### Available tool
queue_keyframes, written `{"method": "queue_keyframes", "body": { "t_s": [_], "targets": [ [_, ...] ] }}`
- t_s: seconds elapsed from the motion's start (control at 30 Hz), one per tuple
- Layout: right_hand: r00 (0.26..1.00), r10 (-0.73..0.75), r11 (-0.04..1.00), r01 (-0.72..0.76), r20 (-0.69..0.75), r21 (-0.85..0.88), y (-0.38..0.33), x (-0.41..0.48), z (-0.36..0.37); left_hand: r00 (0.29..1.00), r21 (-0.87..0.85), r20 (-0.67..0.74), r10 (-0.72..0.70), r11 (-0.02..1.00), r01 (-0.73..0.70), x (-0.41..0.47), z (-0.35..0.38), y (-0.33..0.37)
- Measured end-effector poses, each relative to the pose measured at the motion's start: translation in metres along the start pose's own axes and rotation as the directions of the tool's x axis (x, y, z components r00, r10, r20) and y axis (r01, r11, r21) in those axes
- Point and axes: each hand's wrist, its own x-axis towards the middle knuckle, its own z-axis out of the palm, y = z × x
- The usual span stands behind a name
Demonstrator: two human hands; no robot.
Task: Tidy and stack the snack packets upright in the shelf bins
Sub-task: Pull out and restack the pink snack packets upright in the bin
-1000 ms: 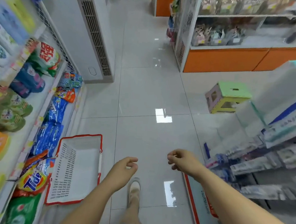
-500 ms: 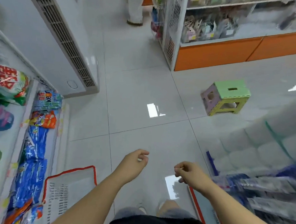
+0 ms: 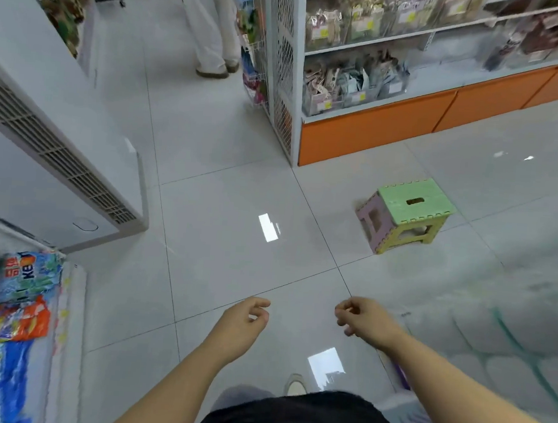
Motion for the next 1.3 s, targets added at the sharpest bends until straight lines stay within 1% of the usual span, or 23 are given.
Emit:
{"method": "queue_keyframes", "body": {
  "t_s": [0.1, 0.23, 0.47, 0.67, 0.8, 1.0, 1.17, 1.3],
  "targets": [
    [0.999, -0.038, 0.998, 0.039, -0.025, 0.046, -0.033, 0.033, -0.022, 1.000, -0.004, -0.001, -0.026, 1.000, 0.026, 0.029, -0.020, 0.003],
    [0.999, -0.037, 0.996, 0.040, -0.036, 0.074, -0.066, 0.077, -0.046, 0.999, -0.011, 0.002, -0.035, 0.999, 0.035, 0.078, -0.050, 0.012],
    [0.994, 0.062, 0.988, -0.049, -0.085, 0.145, -0.104, 0.155, -0.076, 0.997, 0.072, 0.078, -0.020, 0.997, 0.014, 0.189, -0.110, 0.048],
    [0.978, 0.163, 0.968, -0.133, -0.130, 0.214, -0.126, 0.198, -0.101, 0.980, 0.177, 0.195, 0.040, 0.981, -0.075, 0.288, -0.148, 0.117],
    [0.959, 0.240, 0.948, -0.198, -0.151, 0.249, -0.127, 0.220, -0.127, 0.963, 0.161, 0.256, 0.086, 0.978, -0.130, 0.345, -0.147, 0.178],
    [0.932, 0.301, 0.917, -0.225, -0.203, 0.328, -0.124, 0.269, -0.200, 0.935, 0.147, 0.320, 0.150, 0.968, -0.205, 0.422, -0.121, 0.269],
    [0.940, 0.246, 0.924, -0.154, -0.236, 0.350, -0.148, 0.320, -0.286, 0.922, 0.149, 0.351, 0.167, 0.962, -0.231, 0.477, -0.101, 0.338],
    [0.946, 0.161, 0.947, -0.068, -0.280, 0.313, -0.180, 0.365, -0.361, 0.929, 0.155, 0.316, 0.190, 0.956, -0.249, 0.521, -0.097, 0.386]
  ]
}}
